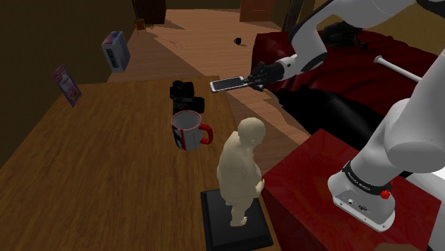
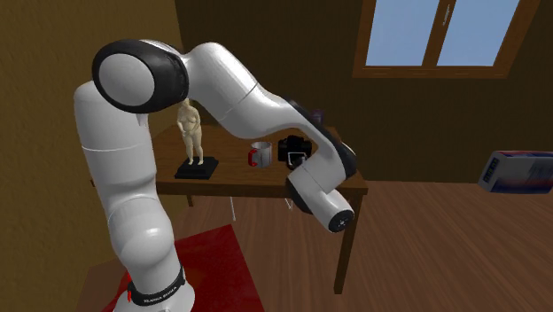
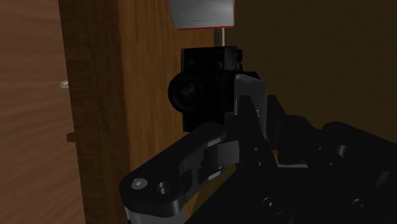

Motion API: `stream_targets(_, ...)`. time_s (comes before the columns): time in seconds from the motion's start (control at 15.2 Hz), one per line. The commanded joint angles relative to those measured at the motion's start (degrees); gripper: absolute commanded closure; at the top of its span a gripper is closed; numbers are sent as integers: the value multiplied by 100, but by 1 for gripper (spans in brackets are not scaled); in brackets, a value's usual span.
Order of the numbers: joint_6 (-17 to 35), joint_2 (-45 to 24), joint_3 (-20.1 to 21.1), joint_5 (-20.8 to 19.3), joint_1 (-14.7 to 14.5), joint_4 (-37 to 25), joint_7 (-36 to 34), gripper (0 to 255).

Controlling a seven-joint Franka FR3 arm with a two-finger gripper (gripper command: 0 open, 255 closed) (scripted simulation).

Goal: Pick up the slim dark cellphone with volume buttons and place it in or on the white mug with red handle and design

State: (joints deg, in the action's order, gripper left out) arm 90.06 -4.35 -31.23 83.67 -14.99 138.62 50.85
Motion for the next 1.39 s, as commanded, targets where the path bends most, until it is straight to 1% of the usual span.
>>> stream_targets(0.0,67,171,4,-40,-21,16,-142,255)
stream_targets(0.53,253,753,28,-219,-45,-9,-695,255)
stream_targets(0.73,756,1148,314,52,-283,405,-678,255)
stream_targets(0.92,1232,1476,635,410,-526,749,-643,255)
stream_targets(1.32,2102,1908,1338,1362,-1072,1204,-506,255)
